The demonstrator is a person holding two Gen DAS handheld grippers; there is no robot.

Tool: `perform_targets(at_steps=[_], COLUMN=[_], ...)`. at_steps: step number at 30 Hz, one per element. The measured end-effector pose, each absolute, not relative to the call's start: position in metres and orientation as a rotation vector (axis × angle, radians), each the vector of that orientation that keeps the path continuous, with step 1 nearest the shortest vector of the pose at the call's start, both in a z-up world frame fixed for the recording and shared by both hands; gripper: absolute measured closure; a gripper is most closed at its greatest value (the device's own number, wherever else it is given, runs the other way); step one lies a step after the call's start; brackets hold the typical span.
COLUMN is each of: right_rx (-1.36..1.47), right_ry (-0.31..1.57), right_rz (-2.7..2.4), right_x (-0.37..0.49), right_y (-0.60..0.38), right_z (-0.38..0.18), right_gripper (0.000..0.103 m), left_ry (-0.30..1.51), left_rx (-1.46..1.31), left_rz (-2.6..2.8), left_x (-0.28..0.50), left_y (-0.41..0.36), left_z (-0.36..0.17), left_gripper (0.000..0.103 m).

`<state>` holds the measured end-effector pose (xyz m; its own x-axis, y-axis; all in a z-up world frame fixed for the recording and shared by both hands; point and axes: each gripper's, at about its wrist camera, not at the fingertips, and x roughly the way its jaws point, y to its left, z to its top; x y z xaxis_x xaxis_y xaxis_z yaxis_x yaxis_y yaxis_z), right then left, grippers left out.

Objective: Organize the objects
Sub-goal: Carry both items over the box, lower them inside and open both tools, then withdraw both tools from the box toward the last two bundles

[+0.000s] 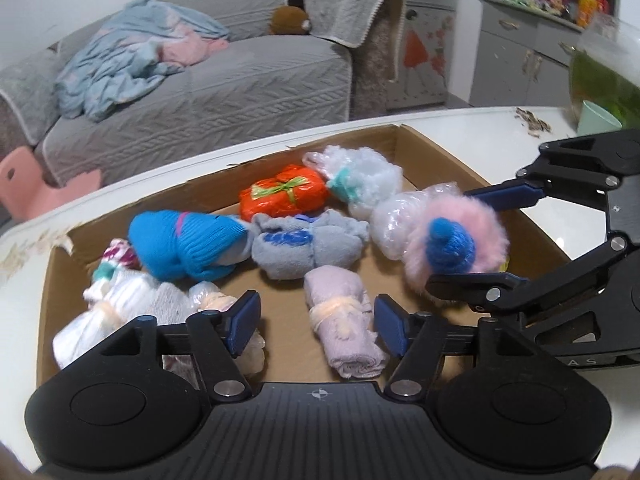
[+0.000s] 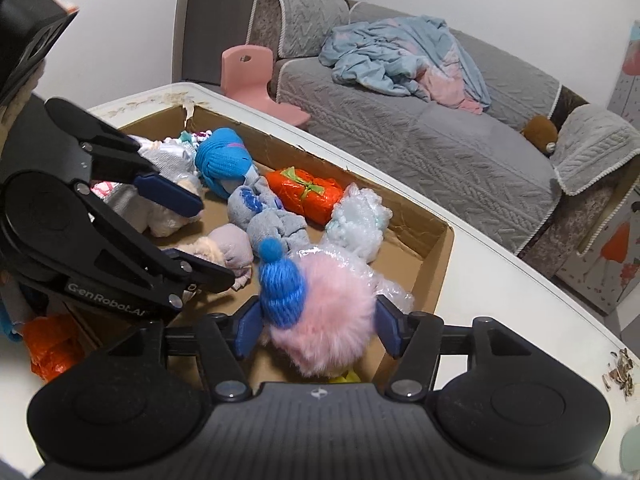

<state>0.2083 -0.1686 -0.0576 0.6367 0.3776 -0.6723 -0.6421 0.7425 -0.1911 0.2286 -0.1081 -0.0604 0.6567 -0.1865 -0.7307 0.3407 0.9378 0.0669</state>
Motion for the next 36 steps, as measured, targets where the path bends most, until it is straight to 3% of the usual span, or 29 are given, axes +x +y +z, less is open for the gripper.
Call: perform_targets(at_steps=[11, 22, 25, 36], right_rx=[-0.378, -0.304, -0.29, -0.259], right_ry=[0.68, 0.702, 0.701, 0.704], right_rz=[0.549, 0.544, 0.548, 0.528], right_x=[0.21, 0.212, 0.208, 0.189], right_y=[-0.171, -0.167, -0.165, -0.156], right_z=[-0.054, -0.043, -0.04, -0.034], right_gripper=[0.04, 0.026, 0.025, 0.022], left_ry=[0.802, 0.8, 0.784, 0.776], left_rx=[0.169, 0.089, 0.086, 0.051], left_rz=[-0.253, -0.193, -0.165, -0.145], left_x=[0.22, 0.211, 0.205, 0.186], left_y=[-0.105, -0.083, -0.077, -0.057], left_z=[-0.052, -0.034, -0.03, -0.02], left_gripper=[0.034, 0.024, 0.018, 0.017])
